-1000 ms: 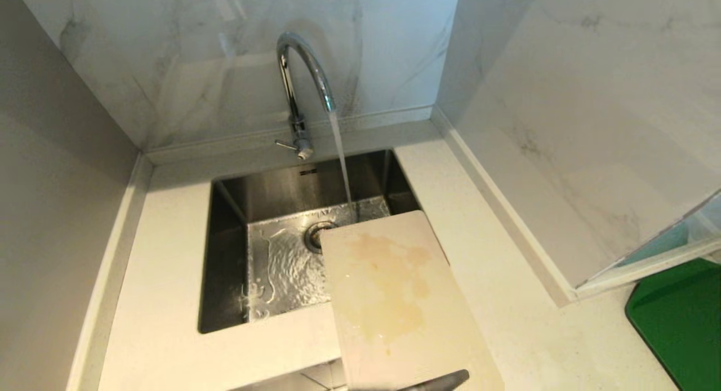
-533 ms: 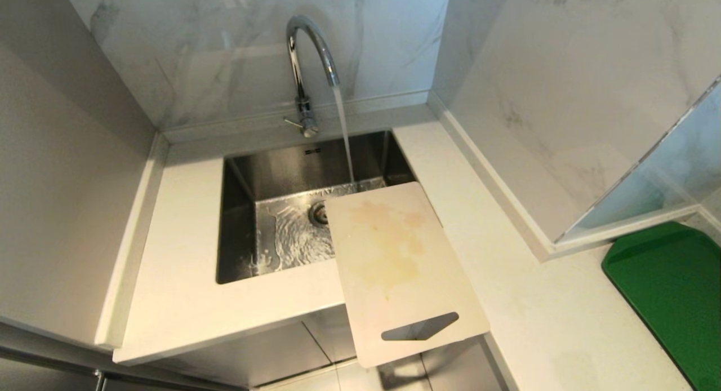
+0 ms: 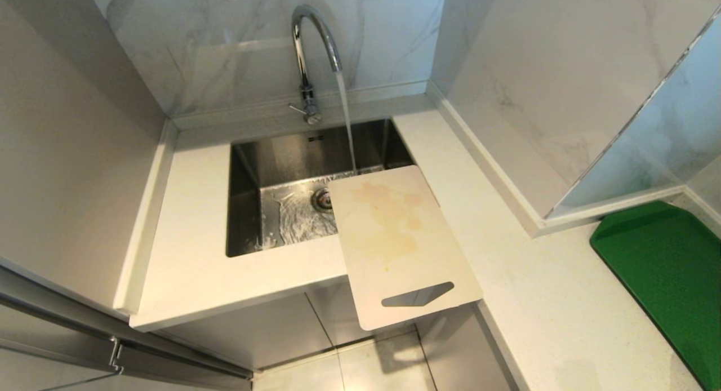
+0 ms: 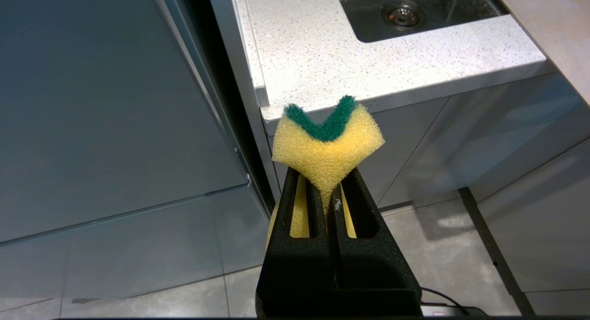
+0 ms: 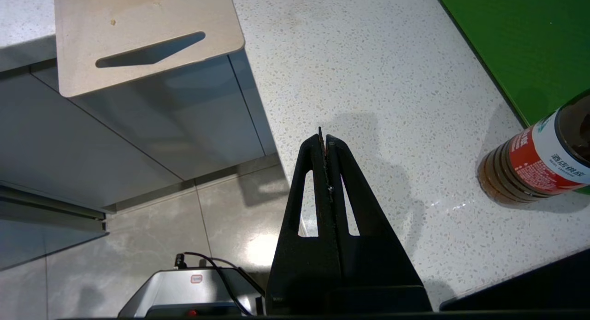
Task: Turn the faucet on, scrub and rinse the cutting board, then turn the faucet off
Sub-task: Pick up the cutting board
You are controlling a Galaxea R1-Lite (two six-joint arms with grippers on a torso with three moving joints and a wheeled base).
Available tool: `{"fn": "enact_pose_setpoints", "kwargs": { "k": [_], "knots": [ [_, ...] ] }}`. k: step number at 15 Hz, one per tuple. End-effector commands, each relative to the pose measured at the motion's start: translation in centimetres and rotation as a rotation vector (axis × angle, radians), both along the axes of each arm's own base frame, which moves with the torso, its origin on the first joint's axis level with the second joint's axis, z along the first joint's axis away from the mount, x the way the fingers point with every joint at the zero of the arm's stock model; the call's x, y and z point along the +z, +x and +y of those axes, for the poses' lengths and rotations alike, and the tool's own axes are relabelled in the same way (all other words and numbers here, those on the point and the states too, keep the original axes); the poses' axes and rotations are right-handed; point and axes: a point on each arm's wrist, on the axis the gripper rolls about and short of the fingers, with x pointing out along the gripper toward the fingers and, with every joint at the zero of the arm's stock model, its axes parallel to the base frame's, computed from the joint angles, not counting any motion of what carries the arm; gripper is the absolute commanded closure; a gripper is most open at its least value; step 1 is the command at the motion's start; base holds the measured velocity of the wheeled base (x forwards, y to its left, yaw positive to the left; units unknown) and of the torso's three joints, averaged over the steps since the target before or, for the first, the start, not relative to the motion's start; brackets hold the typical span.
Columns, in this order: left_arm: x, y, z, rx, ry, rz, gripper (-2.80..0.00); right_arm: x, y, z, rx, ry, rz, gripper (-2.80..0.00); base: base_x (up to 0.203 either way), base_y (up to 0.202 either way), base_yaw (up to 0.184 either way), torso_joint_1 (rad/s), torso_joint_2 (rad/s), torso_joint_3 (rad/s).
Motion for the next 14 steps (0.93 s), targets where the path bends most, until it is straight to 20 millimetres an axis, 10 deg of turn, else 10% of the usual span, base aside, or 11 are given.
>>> {"fn": "enact_pose_setpoints", "kwargs": {
  "k": [1, 9, 14],
  "knots": [
    [0.0, 0.0, 0.0, 0.001, -0.001, -0.002, 0.0, 0.0, 0.0, 0.0, 0.003, -0.005, -0.001, 0.0, 0.0, 0.0, 0.0, 0.0, 0.0, 0.0],
    [0.0, 0.0, 0.0, -0.001, -0.001, -0.004, 0.0, -0.1, 0.0, 0.0, 0.018, -0.04, 0.002, 0.0, 0.0, 0.0, 0.0, 0.0, 0.0, 0.0],
    [0.0, 0.0, 0.0, 0.001, -0.001, -0.003, 0.0, 3.2, -1.1, 0.1, 0.019, 0.022, 0.008, 0.0, 0.0, 0.0, 0.0, 0.0, 0.0, 0.0]
  ]
}}
